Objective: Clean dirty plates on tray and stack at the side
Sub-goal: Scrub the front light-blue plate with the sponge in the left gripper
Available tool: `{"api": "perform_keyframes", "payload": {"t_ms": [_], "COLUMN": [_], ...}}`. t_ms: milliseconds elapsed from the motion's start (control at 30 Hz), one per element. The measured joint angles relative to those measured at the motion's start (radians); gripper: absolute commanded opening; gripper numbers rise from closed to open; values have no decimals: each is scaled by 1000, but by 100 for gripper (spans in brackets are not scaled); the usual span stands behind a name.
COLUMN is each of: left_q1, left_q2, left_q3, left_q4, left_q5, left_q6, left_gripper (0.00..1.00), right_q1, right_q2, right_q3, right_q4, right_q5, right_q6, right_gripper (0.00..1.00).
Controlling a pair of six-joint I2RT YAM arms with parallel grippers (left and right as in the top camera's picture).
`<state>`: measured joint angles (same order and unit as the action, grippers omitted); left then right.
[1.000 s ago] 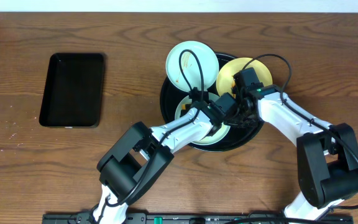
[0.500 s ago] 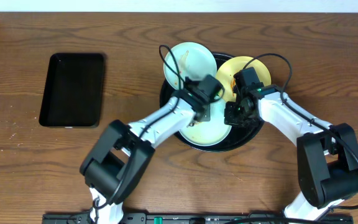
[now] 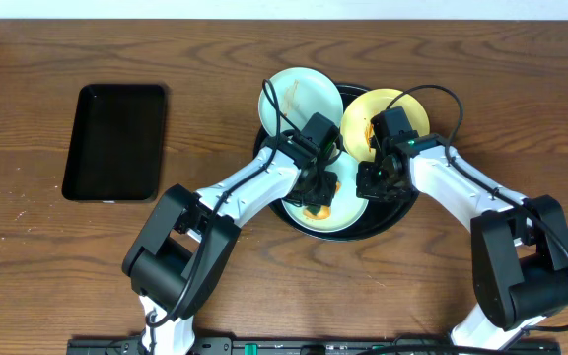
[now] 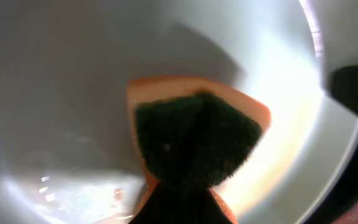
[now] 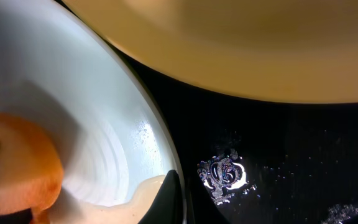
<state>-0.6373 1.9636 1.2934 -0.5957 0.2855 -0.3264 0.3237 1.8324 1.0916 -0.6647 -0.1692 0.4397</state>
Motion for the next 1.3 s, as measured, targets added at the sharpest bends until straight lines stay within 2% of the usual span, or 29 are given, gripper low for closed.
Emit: {"api": "perform_keyframes", "payload": {"t_ms": [267,400,533,767,900,967,1200,1300], "left_q1": [-2,-2,-1,0,0,-1,0,2], "left_q2": [0,0,0,0,0,0,0,-1], "left_q3": [-1,-1,-1,-1,-1,-1,-1,10], "left_q4": [36,69,69,54,39,38,47,-9], "left_q5": [-343,-402,-306,21,71,39,-301,-378], "left_q6": [-142,-171,-141,-11,17,11,-76,-97], "left_gripper": [7,7,7,7,8,7,7,7], "right_q1": [0,0,0,0,0,0,0,0], "right_q2": [0,0,0,0,0,0,0,0], "right_q3": [0,0,0,0,0,0,0,0], "right_q4": [0,-3,-4,-5,-5,-5,-8,-10], "right_q5": [1,-3,-2,5,5,5,3,-4], "right_q6": [0,0,0,-1,-1,-1,-1,-1], "right_gripper": [1,1,1,1,1,1,1,1]}}
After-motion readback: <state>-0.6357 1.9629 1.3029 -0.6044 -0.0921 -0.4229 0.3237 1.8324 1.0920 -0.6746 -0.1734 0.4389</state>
